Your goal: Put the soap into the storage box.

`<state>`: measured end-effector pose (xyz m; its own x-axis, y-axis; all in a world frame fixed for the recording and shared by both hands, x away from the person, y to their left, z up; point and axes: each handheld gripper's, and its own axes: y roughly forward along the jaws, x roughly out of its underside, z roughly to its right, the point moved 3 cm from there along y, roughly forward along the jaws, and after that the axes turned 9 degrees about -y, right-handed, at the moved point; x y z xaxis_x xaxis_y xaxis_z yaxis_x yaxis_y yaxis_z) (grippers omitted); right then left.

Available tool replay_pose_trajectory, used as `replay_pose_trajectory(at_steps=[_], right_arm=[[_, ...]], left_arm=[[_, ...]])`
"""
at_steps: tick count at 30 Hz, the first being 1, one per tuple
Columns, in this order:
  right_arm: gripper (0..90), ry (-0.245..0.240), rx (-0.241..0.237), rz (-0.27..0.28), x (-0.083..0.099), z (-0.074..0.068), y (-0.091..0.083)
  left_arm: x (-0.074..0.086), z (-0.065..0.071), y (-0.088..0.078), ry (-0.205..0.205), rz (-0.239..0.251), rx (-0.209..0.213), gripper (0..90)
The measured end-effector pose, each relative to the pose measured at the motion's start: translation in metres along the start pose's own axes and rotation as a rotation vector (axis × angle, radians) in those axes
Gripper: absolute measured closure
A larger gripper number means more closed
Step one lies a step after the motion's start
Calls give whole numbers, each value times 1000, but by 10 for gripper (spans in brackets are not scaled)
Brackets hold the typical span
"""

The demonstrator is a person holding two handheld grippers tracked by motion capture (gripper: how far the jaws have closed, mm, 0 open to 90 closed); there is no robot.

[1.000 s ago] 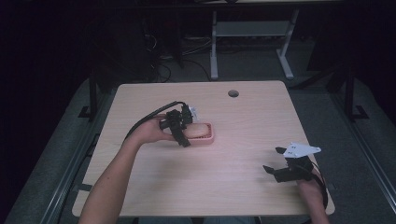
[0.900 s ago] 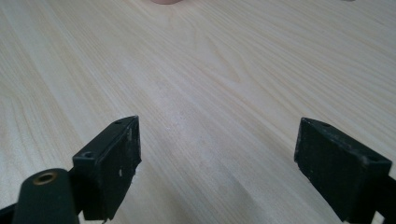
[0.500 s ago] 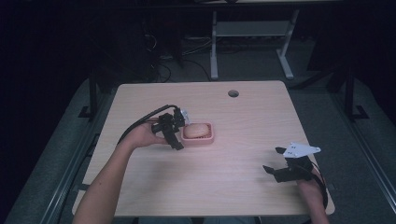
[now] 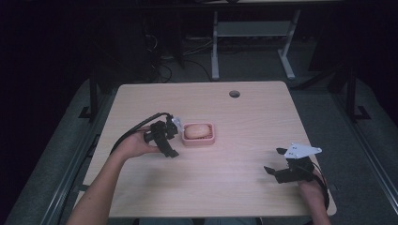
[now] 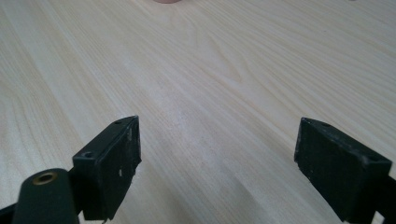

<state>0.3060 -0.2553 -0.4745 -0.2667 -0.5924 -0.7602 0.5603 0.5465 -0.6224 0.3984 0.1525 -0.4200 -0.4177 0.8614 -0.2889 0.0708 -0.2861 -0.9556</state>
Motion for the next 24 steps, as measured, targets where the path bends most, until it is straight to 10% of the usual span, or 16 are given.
replay_pose_trajectory(at_steps=[24], right_arm=[[142, -11, 7, -7, 1, 2, 2]], left_arm=[[58, 8, -5, -80, 81, -32, 211]])
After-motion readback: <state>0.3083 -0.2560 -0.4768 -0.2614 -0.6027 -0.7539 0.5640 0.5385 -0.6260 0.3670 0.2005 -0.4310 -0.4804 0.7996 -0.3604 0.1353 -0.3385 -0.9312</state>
